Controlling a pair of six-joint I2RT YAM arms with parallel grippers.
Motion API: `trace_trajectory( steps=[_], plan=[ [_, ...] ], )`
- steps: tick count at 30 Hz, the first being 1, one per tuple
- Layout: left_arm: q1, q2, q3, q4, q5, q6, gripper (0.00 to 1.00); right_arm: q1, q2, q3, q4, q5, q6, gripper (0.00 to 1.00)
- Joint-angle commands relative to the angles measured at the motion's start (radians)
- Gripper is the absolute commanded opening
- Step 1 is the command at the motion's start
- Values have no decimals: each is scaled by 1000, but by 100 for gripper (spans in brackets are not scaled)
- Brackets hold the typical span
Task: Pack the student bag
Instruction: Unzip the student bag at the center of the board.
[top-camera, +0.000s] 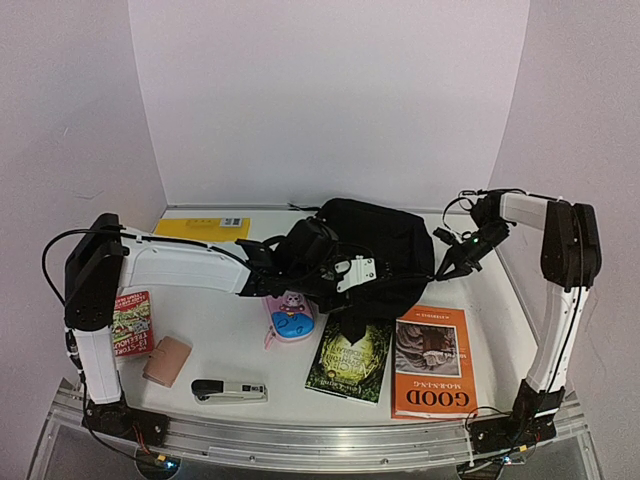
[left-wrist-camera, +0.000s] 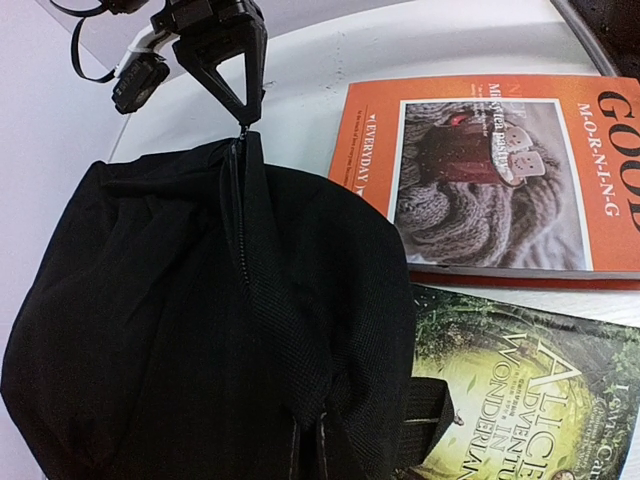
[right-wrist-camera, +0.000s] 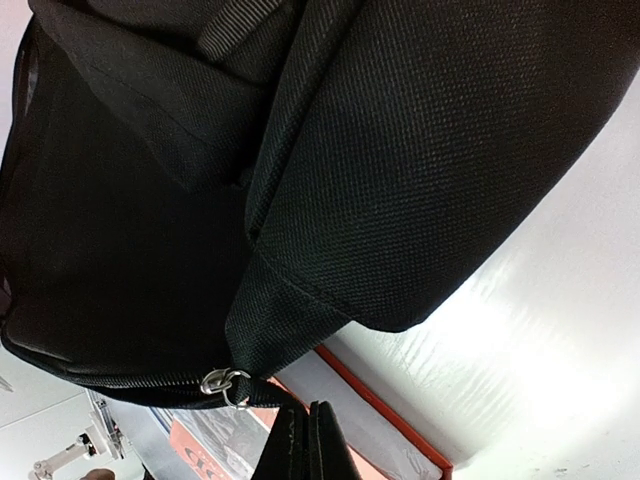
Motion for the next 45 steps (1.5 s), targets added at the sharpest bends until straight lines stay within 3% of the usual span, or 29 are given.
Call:
trace_trajectory(
  steps=[1, 7, 16, 22, 31, 36, 45],
  plan=[
    [4, -111, 0, 6, -36, 46, 0, -90, -33, 75, 77, 162, 28, 0],
    [12, -104, 5, 15, -111, 88, 0, -97, -191, 59, 70, 154, 38, 0],
    [39, -108, -15, 114, -173, 114, 0, -96, -445, -110, 40, 88, 36, 0],
    [110, 14, 72, 184, -216, 135, 0, -65, -430, -190, 44, 13, 50, 0],
    [192, 270, 317, 273, -313, 179, 2, 97, -431, -247, 125, 33, 120, 0],
    [195, 362, 405, 233, -309, 169, 12, 163, -414, -247, 164, 51, 163, 0],
    [186, 146, 130, 264, -148, -6, 41, 156, -344, -236, 194, 270, 147, 2]
  ],
)
